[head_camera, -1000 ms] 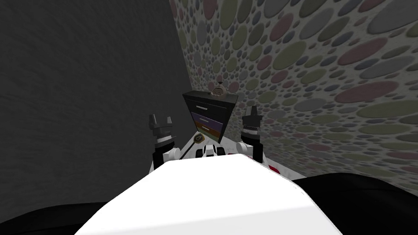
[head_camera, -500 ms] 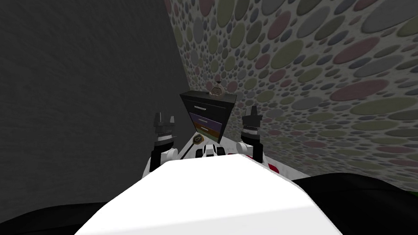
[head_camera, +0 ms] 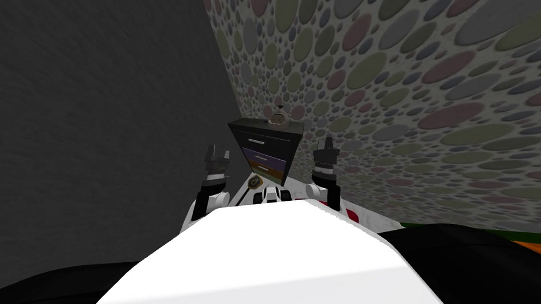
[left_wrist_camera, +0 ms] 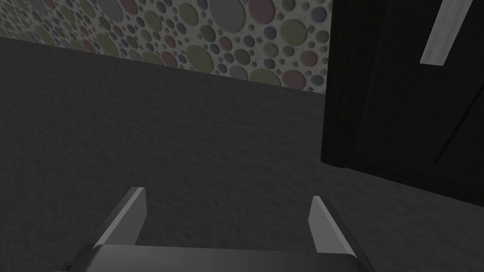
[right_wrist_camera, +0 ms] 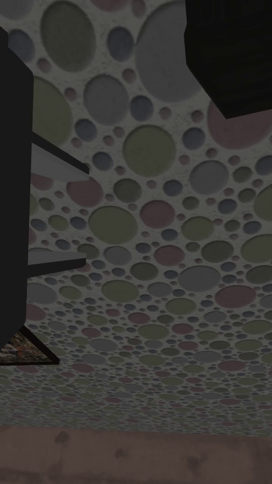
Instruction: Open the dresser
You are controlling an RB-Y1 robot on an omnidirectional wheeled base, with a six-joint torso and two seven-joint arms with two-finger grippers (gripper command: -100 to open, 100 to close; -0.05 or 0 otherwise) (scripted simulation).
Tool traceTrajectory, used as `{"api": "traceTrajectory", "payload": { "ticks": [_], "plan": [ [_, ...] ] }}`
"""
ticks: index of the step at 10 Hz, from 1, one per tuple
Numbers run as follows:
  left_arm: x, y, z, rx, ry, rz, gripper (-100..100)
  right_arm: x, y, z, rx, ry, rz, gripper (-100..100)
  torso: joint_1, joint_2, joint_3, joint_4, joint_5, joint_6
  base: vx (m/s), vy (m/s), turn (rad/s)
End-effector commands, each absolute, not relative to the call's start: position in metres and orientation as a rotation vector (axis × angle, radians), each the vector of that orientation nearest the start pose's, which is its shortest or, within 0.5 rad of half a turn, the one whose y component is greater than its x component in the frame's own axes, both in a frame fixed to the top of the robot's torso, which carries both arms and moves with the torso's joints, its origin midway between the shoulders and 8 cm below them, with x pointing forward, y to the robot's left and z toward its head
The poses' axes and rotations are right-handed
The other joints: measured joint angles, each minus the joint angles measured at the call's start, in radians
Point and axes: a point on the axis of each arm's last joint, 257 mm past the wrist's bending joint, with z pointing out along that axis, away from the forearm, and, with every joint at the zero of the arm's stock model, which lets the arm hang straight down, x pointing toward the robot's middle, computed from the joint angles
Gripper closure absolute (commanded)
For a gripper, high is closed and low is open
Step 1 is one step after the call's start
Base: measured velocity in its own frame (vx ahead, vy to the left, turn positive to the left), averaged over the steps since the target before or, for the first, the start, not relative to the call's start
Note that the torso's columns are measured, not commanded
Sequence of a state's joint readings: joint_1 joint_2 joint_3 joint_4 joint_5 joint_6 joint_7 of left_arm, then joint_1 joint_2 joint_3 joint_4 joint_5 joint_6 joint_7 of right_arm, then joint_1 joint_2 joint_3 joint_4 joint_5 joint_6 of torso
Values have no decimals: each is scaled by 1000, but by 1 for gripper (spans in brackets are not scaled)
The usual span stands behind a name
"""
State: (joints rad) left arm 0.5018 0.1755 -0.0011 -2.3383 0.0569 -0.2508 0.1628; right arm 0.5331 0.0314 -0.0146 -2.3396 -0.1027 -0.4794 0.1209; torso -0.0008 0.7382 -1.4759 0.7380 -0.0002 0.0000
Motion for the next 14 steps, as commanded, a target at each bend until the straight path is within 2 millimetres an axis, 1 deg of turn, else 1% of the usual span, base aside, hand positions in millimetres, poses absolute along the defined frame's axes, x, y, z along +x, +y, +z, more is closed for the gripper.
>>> {"api": "traceTrajectory", "payload": {
  "ticks": [1, 7, 14],
  "plan": [
    [380, 263, -8, -839, 868, -1428, -100, 329, -301, 37, 689, 548, 1228, 0, 0, 0, 0, 0, 0, 0, 45, 14, -97],
    [391, 250, -24, -901, 972, -1418, -100, 329, -301, 37, 689, 548, 1228, 0, 1, 0, 0, 0, 0, 0, 41, 15, -94],
    [400, 234, -45, -941, 1120, -1380, -100, 329, -301, 37, 689, 548, 1228, 0, 1, 0, 0, 0, 0, 0, 38, 16, -85]
  ]
}}
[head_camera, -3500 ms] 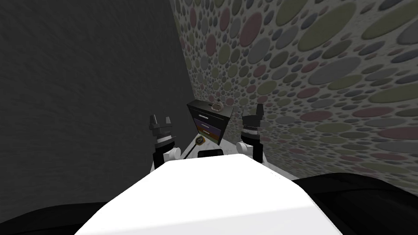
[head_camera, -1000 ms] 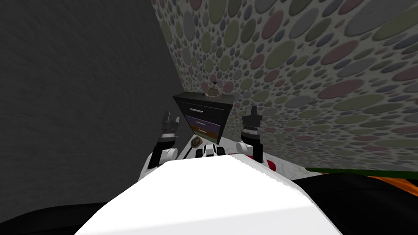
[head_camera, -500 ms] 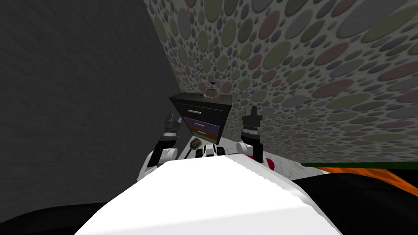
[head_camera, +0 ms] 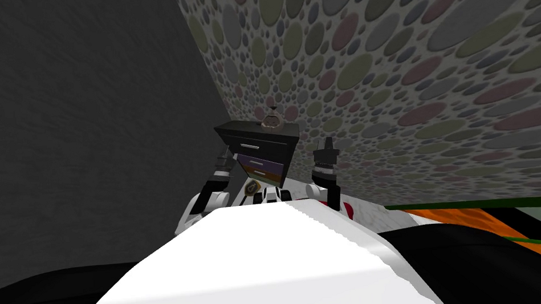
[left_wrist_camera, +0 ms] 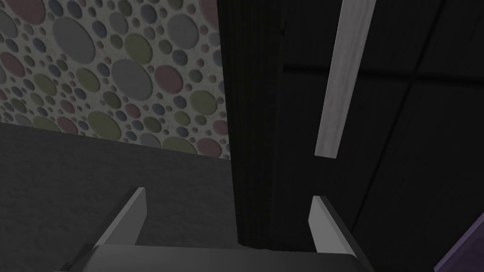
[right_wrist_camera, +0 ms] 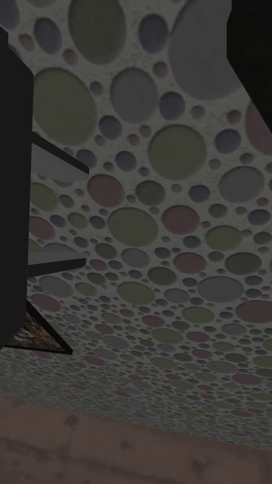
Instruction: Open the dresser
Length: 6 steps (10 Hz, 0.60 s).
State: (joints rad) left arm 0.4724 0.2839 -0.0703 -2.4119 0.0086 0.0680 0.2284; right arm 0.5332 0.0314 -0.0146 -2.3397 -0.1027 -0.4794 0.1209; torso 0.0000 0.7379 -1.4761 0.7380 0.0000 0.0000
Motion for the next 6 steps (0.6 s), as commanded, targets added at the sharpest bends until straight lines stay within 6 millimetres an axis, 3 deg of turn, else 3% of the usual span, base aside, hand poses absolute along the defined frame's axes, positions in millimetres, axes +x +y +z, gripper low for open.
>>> {"api": "traceTrajectory", "payload": {
  "ticks": [1, 6],
  "plan": [
    [401, 232, -49, -944, 1147, -1370, -100, 329, -301, 37, 689, 548, 1228, 0, 0, 0, 0, 0, 0, 0, 35, 17, -97],
    [403, 223, -72, -959, 1294, -1302, -100, 329, -301, 37, 689, 548, 1228, 0, 0, 0, 0, 0, 0, 0, 47, 21, -100]
  ]
}}
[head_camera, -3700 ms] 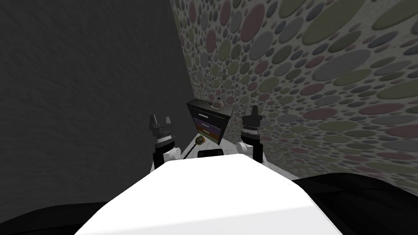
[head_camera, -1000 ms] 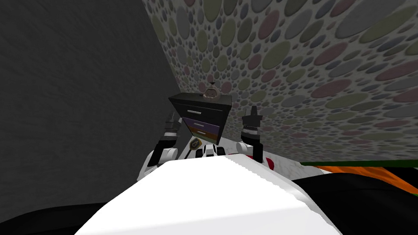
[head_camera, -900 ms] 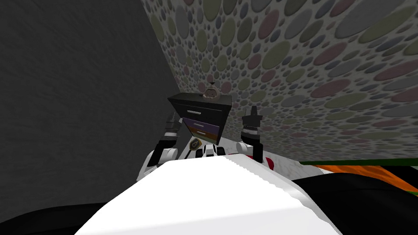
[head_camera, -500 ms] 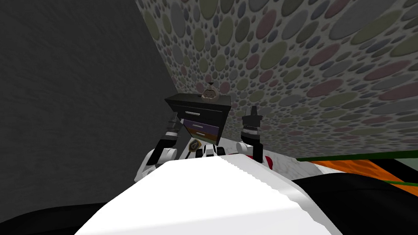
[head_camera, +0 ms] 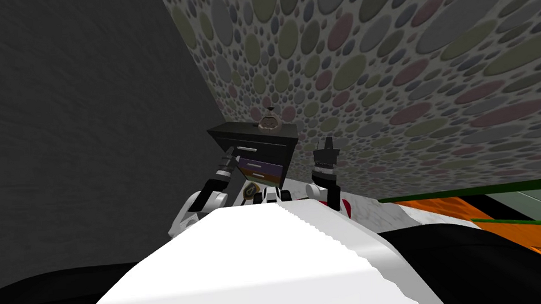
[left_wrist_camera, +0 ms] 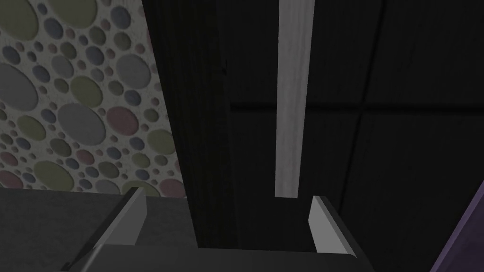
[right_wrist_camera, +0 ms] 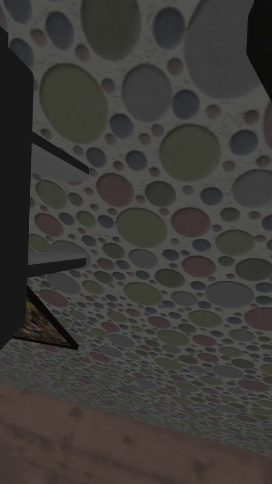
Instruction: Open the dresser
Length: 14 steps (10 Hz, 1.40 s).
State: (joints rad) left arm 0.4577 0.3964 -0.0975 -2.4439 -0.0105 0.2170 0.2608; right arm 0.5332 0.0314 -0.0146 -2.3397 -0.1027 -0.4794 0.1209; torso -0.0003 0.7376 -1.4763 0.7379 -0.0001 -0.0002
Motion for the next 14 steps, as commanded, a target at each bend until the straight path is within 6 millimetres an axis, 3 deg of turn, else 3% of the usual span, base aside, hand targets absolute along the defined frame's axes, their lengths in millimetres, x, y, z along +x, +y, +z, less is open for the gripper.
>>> {"api": "traceTrajectory", "payload": {
  "ticks": [1, 9, 12, 13, 14],
  "plan": [
    [403, 222, -76, -963, 1323, -1286, -100, 329, -301, 37, 689, 548, 1228, 0, 0, 1, 0, 0, 0, 0, 41, 23, -127],
    [402, 220, -109, -1003, 1487, -1160, -100, 329, -301, 37, 689, 548, 1228, 0, 0, 1, 0, 0, 0, 0, 36, 23, -91],
    [401, 220, -106, -1002, 1476, -1169, -100, 329, -301, 37, 689, 549, 1228, 0, -2, -4, -2, -1, 0, 0, 65, -9, -10],
    [401, 220, -106, -1002, 1475, -1169, 100, 329, -301, 37, 689, 548, 1228, 0, -1, -1, -1, -1, 0, 0, 9, -3, 2],
    [395, 216, -103, -993, 1480, -1178, 100, 329, -301, 37, 689, 548, 1228, 0, 1, 3, 2, 1, 0, 0, -104, 28, 81]
  ]
}}
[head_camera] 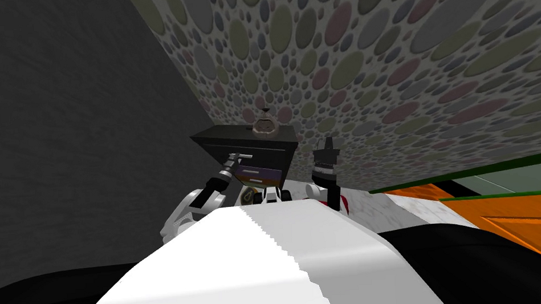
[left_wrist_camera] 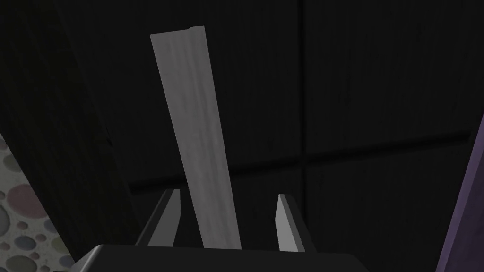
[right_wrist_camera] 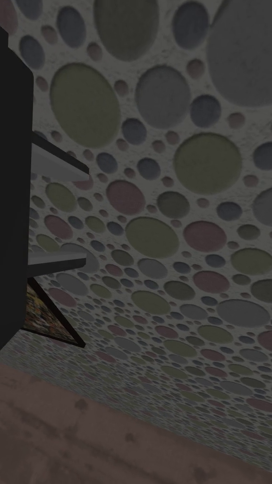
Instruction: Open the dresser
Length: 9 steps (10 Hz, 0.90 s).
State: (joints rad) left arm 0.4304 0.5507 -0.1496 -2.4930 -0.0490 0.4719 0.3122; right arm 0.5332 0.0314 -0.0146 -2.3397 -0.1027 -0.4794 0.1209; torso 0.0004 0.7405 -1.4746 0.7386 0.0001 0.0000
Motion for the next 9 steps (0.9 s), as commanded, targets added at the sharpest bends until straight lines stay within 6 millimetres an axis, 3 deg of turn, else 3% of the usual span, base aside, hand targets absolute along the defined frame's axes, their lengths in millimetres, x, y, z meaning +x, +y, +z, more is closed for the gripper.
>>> {"api": "traceTrajectory", "payload": {
  "ticks": [1, 7, 8, 9],
  "plan": [
    [394, 215, -102, -991, 1481, -1180, 100, 329, -301, 37, 689, 548, 1229, 0, 2, 4, 4, -3, 2, 0, -173, 50, 63],
    [379, 205, -102, -982, 1504, -1196, 100, 329, -301, 37, 689, 548, 1229, 0, 2, -1, 0, -2, 1, 0, -161, 58, 37],
    [387, 210, -90, -981, 1495, -1198, -100, 329, -301, 37, 689, 548, 1229, 0, 4, -1, 0, -2, 2, -1, -120, 26, -34],
    [391, 213, -84, -982, 1495, -1196, -100, 329, -301, 37, 689, 548, 1229, 0, 0, -6, -3, -2, 0, 0, -36, -28, -40]
  ]
}}
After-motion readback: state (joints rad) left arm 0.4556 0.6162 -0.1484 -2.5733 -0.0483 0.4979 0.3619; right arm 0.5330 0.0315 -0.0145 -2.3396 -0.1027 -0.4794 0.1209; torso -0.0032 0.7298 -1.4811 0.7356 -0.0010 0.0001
